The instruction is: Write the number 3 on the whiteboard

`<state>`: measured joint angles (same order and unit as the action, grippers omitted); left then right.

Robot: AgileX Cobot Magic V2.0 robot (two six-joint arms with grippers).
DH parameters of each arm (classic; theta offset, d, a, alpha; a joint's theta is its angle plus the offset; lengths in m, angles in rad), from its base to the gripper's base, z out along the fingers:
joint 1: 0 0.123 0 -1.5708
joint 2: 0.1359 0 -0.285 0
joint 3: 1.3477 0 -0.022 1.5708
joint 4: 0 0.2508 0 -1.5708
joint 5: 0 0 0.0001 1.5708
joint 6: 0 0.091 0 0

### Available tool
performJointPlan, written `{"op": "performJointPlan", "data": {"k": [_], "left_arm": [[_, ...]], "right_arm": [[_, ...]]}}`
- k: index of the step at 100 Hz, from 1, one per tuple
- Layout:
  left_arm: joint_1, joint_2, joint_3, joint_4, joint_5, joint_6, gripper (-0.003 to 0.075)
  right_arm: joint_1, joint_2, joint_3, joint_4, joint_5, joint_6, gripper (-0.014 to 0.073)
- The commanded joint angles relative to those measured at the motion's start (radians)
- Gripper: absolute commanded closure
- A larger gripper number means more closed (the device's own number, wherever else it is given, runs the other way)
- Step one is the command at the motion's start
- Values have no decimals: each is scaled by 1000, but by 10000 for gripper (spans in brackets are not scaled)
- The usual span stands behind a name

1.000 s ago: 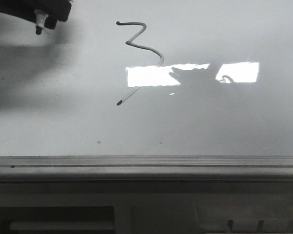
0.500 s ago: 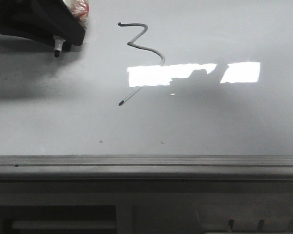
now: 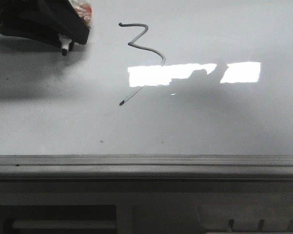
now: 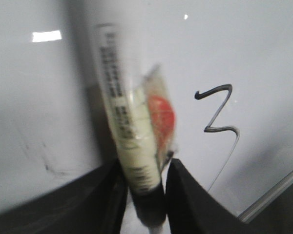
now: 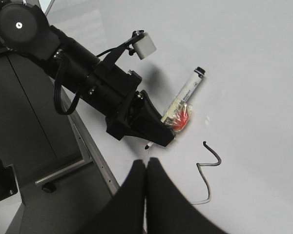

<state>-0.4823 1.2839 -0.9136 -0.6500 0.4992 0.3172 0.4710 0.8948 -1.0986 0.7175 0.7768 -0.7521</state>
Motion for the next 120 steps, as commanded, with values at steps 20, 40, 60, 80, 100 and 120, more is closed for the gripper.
{"op": "performJointPlan", "data": {"k": [20,40,60,80,100,120], "left_arm": [[11,17,-16,41,-137,-10,442],[11,3,-18,41,-141,-10,212],[11,-116,-20,51,-212,-10,194],[11,-344,-3,153,-179,-10,325],[11,-624,136,338,-144,-10,502],[11,-893,341,346,-134,-10,686]], "right_arm": [[-7,-5,-25,48,-48,4,655],[-7,-5,-25,48,-57,4,655],[-7,-59,38,19,-178,4,655],[-7,-203,253,-30,-326,4,655],[-7,-409,531,-76,-576,-3,657],[-7,-614,781,-76,-785,-3,657]]}}
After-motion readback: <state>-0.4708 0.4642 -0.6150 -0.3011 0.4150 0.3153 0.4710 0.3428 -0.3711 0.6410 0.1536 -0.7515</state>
